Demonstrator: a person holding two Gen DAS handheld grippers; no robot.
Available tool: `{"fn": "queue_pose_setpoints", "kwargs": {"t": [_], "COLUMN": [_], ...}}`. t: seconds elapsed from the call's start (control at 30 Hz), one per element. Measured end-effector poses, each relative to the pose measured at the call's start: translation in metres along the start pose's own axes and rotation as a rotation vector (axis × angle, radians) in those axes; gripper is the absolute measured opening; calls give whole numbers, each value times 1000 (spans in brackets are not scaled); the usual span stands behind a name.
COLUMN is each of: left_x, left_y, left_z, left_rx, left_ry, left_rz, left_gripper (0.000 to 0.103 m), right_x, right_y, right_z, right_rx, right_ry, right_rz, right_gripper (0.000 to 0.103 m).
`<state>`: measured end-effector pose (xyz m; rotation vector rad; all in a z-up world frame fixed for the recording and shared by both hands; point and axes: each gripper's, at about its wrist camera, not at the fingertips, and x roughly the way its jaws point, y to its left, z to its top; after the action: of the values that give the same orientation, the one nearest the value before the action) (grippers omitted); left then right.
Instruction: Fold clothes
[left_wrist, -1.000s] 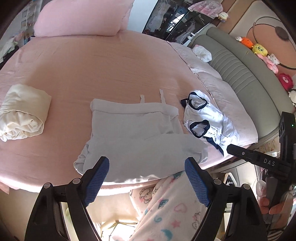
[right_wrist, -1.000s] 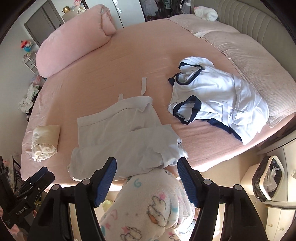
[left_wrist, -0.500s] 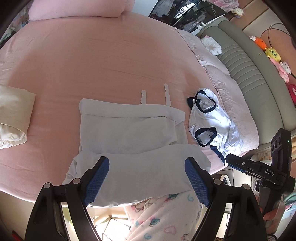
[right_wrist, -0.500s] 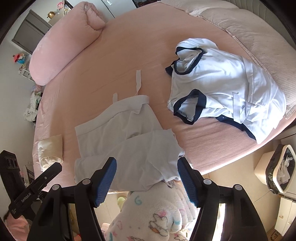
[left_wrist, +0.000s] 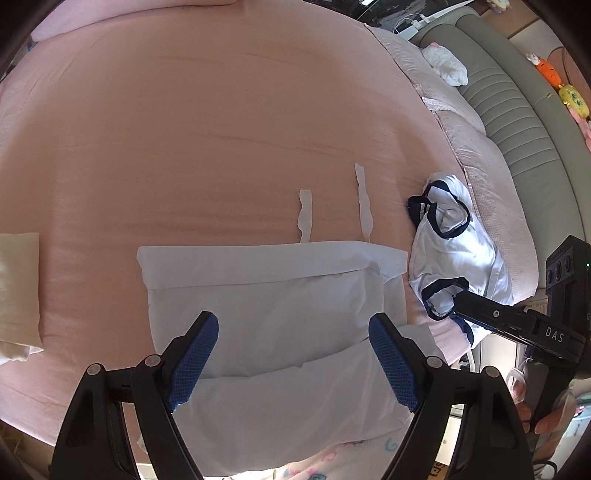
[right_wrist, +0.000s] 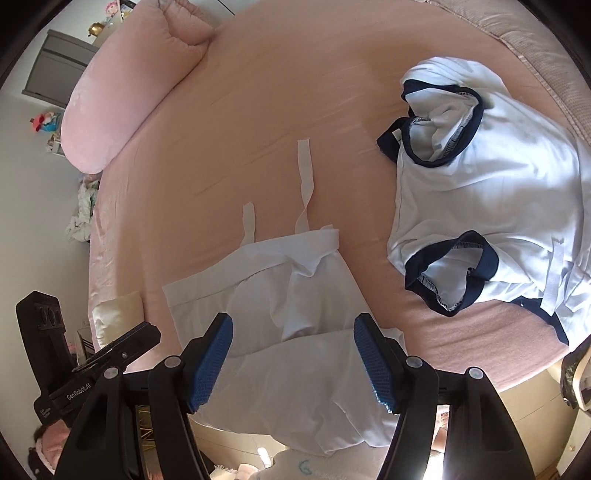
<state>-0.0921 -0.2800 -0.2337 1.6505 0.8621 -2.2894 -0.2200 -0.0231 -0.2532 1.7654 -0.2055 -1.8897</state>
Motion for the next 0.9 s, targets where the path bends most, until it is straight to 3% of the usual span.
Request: {"fn": "queue_pose_setpoints", "kwargs": {"t": [0.2,0.4,0.5,0.67,0.8,0.9], "left_x": [34,68,81,108,129,132], "left_y": [-15,-18,-18,-10,2,13], "left_z": [36,75,85,92,87,78], "left_rx": [58,-21,-59,-136,-203,-265], "left_ry": [54,123,144,210,272,252], "left_rz": [7,-113,-139,-172,-196,-247], "left_gripper": [84,84,84,84,84,82], "right_x": [26,48,58,75,90,105], "right_y": [-7,-19,-22,-27,-31,-38], "right_z": [32,59,66,78,87,89], "right_rx": [-19,11,25,49,67,103], "right_ry": [50,100,120,154,167,184], "right_rz": [18,99,130,182,286,336], "right_gripper": [68,68,68,68,68,68]}}
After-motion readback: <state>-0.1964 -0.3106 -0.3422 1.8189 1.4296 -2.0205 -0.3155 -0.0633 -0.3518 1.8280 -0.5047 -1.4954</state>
